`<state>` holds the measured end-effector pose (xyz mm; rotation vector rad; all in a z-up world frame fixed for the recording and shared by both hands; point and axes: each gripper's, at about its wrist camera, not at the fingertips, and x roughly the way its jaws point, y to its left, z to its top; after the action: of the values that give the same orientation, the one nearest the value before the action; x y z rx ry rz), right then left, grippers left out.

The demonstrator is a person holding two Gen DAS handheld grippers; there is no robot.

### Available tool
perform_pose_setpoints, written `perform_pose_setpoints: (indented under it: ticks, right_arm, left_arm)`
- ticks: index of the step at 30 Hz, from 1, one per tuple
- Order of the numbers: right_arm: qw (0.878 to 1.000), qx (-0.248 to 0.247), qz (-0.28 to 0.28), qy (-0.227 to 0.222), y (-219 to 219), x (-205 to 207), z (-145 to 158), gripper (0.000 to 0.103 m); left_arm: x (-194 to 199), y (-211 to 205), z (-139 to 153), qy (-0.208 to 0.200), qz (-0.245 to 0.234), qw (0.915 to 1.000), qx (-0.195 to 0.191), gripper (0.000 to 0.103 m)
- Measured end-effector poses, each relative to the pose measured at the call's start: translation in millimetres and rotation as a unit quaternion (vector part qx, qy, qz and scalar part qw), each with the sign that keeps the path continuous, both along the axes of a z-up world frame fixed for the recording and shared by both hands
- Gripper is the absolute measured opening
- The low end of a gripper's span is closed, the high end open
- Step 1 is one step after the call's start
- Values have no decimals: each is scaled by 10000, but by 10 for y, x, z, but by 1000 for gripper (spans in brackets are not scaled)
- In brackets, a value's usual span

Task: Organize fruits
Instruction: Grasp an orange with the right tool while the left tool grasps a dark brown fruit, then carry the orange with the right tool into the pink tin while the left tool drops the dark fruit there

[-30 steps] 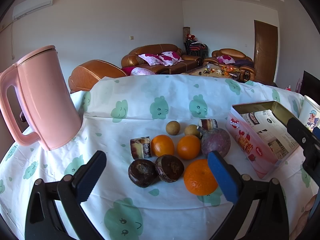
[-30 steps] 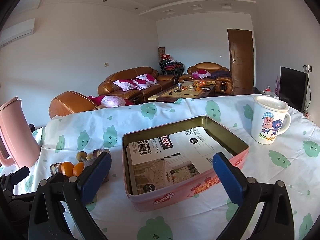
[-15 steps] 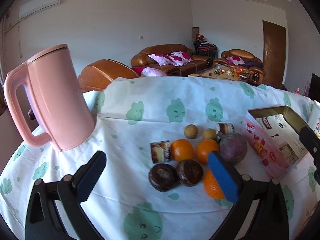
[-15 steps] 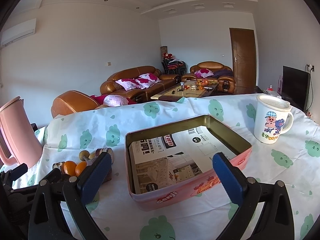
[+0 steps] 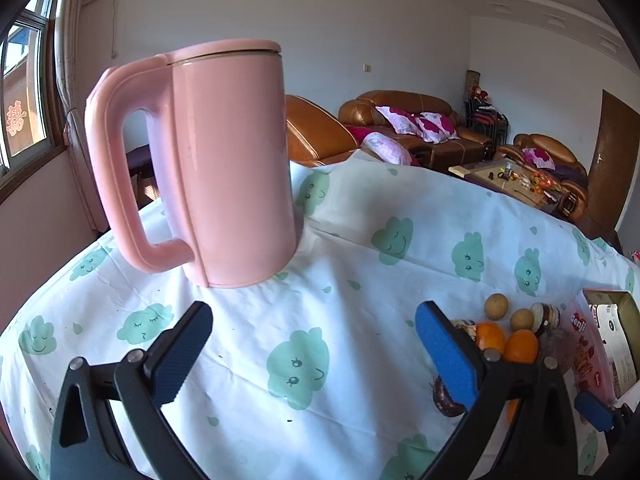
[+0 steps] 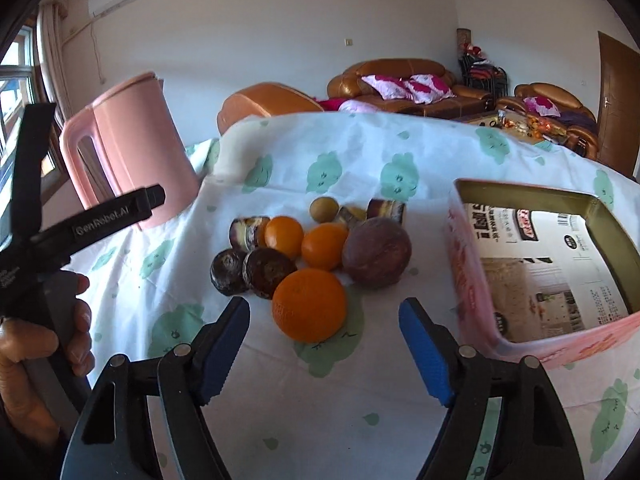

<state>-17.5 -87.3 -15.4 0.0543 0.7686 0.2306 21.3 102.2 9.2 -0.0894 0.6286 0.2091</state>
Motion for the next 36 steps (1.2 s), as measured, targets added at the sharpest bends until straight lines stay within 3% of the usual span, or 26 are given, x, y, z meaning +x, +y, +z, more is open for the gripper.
perform_pose_setpoints:
  ticks: [5,6,7,8,11,15,17,20,25,28,34,36]
  right_arm:
    - [9973,-134,90,712,122,256,-181,72]
    - [9975,-153,106,676,103,256,-165,67]
    - [9974,-187,174,678,117,256,-164,53]
    - [9972,-232,236,668,118,252,-161,49]
    - [9974,-249,242,631,86,224,-147,48]
    - [9996,-8,61,288,-109,123,-22,48]
    - [9997,196,-103,82,-275,73,98,48]
    - [9983,201,-440,-325,-539,-2,257,48]
    - [9904,-155,-1074,-860,-993,-118,424,48]
    - [9861,-293,-1355,-915,-1217,-149,445,49]
    - [9864,127,-1476,-709,-1491,-165,419,49]
    - [9870,158,-1456,-658,-1494,-167,404,49]
  left_arm:
    - [47,-144,-33,155,-365,9990,211,103]
    - [48,-160,-37,178,-449,9986,211,103]
    - [47,-175,-37,206,-528,9982,184,103]
    - [53,-182,-43,234,-608,9978,132,103]
    - [64,-199,-49,296,-795,9964,-27,102]
    - [60,-245,-42,252,-1151,9930,-84,90]
    - [38,-339,-40,223,-1563,9873,-188,87]
    - [-16,-567,-47,194,-2280,9733,-202,74]
    - [-52,-960,-162,328,-2877,9568,271,69]
    - [5,-1092,-266,597,-3124,9474,348,50]
    - [112,-1107,-333,867,-3313,9394,130,47]
    - [111,-1135,-356,942,-3393,9358,149,40]
